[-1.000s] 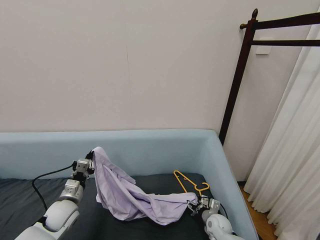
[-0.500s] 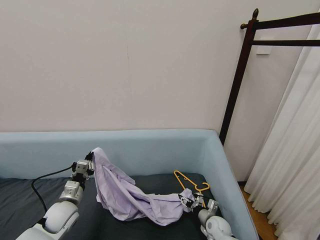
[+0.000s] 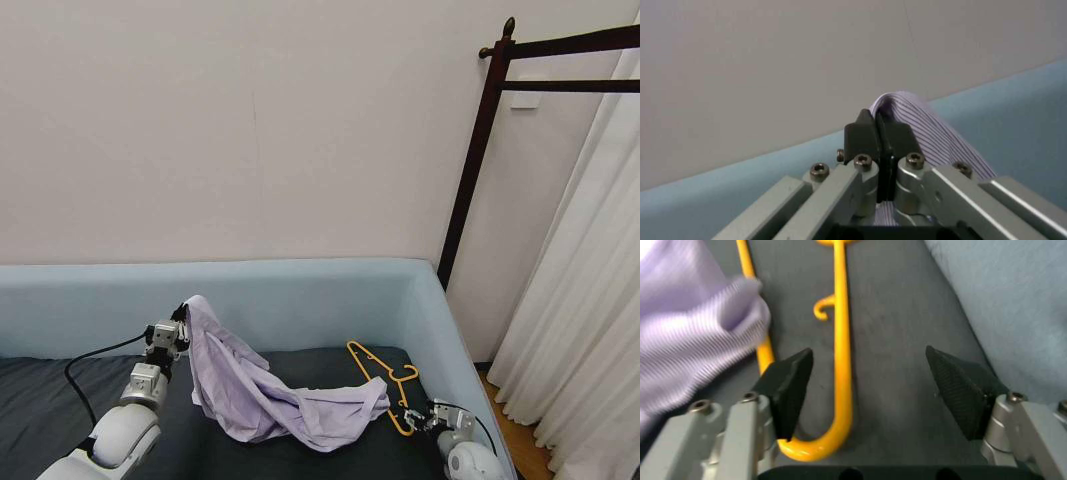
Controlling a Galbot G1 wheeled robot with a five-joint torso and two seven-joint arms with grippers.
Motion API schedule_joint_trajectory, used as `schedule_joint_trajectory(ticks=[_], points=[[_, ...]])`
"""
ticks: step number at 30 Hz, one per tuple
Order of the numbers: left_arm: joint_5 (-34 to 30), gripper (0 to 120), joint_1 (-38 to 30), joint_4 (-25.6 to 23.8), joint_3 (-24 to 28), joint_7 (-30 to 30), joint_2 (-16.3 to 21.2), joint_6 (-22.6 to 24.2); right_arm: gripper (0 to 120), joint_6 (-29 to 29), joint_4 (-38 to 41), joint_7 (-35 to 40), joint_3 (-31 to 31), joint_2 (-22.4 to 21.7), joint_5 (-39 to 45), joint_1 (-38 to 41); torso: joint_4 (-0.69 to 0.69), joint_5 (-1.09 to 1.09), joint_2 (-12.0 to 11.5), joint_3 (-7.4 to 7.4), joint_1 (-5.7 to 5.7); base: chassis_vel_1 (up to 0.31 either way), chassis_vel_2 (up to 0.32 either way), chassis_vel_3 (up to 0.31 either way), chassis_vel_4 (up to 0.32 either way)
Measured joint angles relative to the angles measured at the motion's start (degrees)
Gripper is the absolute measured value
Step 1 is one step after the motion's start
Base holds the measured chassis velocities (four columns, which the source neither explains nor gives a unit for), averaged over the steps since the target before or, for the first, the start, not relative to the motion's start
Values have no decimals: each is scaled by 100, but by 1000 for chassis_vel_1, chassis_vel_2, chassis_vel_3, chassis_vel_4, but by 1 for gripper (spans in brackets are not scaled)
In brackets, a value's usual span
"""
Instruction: Pick up the clothes from the sofa and hang them on the clothes hanger.
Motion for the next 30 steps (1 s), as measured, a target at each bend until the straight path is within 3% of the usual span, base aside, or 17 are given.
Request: schedule_joint_trajectory(ticks=[3,12,20,30], points=[[-4,0,-17,32,2,1,0,-9,53,9,-259,-130,-4,106,-215,122,0,-1,0,0,0,0,0,0,0],[-4,0,-48,169,26,22,7,-95,37,63,-539,-302,-25,270,-367,266,0,-2,0,0,0,0,0,0,0],[-7,0,-111,196,55,21,3,-98,5,-11,-621,-264,-15,349,-431,252,0,-2,0,0,0,0,0,0,0],[-3,0,-68,183,47,14,-8,-117,5,166,-539,-188,-54,294,-455,167,0,-1,0,0,0,0,0,0,0]])
